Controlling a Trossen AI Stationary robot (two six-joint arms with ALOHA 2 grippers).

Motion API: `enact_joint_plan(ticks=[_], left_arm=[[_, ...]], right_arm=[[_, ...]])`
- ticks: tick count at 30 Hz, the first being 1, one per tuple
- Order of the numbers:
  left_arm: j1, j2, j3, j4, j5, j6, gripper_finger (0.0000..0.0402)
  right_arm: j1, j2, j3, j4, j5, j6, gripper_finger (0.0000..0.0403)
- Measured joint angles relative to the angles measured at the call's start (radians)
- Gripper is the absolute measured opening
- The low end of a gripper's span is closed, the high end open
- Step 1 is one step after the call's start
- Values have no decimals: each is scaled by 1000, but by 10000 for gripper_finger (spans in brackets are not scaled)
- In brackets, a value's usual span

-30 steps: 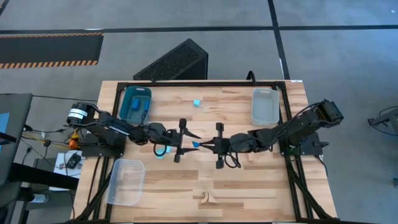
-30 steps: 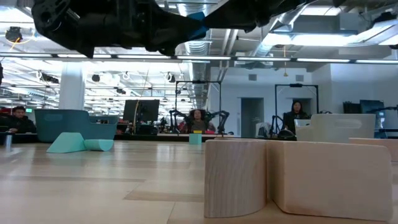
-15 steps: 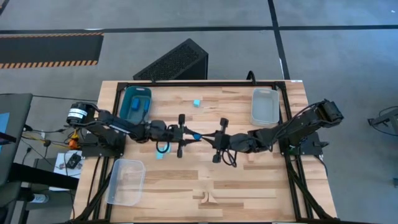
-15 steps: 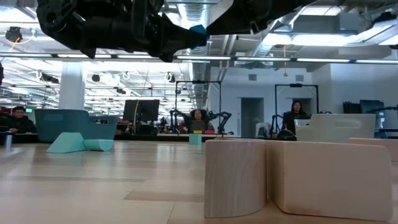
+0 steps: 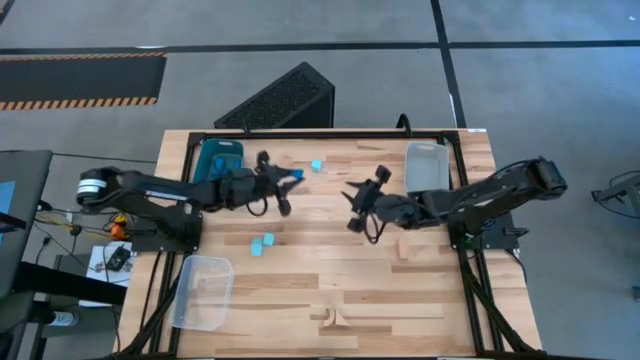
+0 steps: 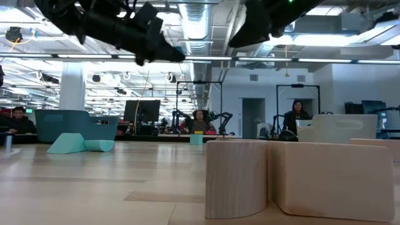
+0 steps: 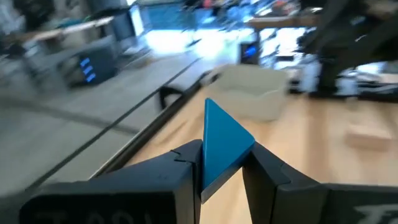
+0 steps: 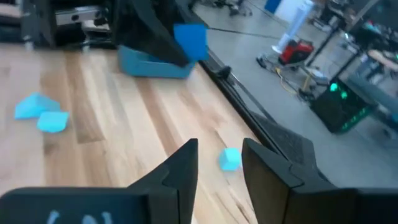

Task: Sort & place blocks by color
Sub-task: Put the blue block into the blue bin

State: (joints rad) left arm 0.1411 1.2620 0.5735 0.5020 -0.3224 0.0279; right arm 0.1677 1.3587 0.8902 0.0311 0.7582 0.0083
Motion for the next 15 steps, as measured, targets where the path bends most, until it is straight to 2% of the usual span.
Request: enact_joint_plan(ticks=[5,8,15], left_arm=[[108,-105,0,-211,-132,-20,56],[199,-176,0,-360,-138,-69,56],[401,-283,0,-646,-135,-181,57]], right_arm=[[-22,-92,1,-238,0,19,162],[-42,-151,0,-403,-2,109,160],[-49,-235,0,-559,-26,257,155]])
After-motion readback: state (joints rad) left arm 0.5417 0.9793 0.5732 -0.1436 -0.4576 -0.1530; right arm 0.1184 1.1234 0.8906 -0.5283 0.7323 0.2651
